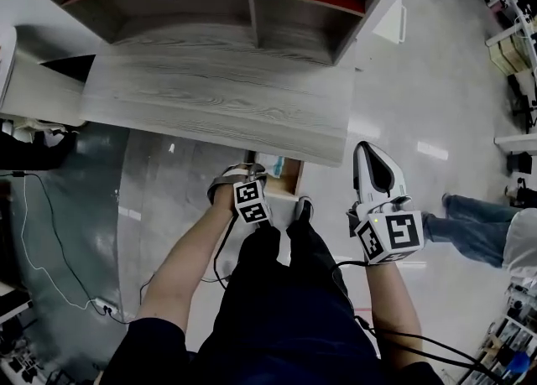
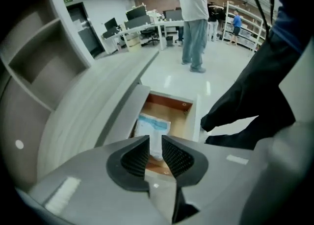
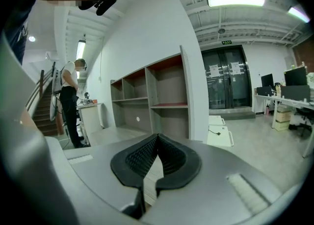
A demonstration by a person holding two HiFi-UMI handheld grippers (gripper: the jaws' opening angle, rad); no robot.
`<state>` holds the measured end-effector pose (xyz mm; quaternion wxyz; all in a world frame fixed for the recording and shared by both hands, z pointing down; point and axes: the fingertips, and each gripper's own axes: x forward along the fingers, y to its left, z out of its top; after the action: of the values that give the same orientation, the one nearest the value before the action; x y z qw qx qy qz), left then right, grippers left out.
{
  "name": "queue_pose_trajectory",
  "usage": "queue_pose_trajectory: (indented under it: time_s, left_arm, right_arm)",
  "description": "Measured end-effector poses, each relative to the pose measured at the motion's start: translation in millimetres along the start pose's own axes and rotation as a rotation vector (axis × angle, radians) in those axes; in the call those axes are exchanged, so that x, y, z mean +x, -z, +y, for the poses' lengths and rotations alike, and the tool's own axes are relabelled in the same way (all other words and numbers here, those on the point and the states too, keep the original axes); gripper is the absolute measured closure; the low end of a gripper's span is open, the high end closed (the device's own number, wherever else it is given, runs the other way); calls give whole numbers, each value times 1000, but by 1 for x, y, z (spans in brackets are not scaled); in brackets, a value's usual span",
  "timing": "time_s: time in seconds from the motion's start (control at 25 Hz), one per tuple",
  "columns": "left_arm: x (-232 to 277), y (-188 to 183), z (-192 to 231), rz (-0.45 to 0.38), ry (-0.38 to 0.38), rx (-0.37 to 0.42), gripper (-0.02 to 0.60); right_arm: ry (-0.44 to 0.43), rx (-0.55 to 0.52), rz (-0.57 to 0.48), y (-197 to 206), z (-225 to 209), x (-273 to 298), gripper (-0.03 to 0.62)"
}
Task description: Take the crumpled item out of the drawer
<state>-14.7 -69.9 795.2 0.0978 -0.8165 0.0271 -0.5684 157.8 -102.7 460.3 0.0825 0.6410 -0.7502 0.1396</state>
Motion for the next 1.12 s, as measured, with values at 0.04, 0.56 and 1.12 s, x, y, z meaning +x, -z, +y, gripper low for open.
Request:
queue_pose_trajectory:
  time_s: [0.04,0.56,1.12]
  left_arm:
    - [10,1,-3,23,13,18,531]
    - [82,12,-10,228,18,49,529]
    - [65,1,-18,181,67,-15,577]
  right_arm:
    - [13,12,6,6,-9,-3,588]
    - [148,112,78,58,-85,-42,588]
    - [87,117,82,58,-64,-26,588]
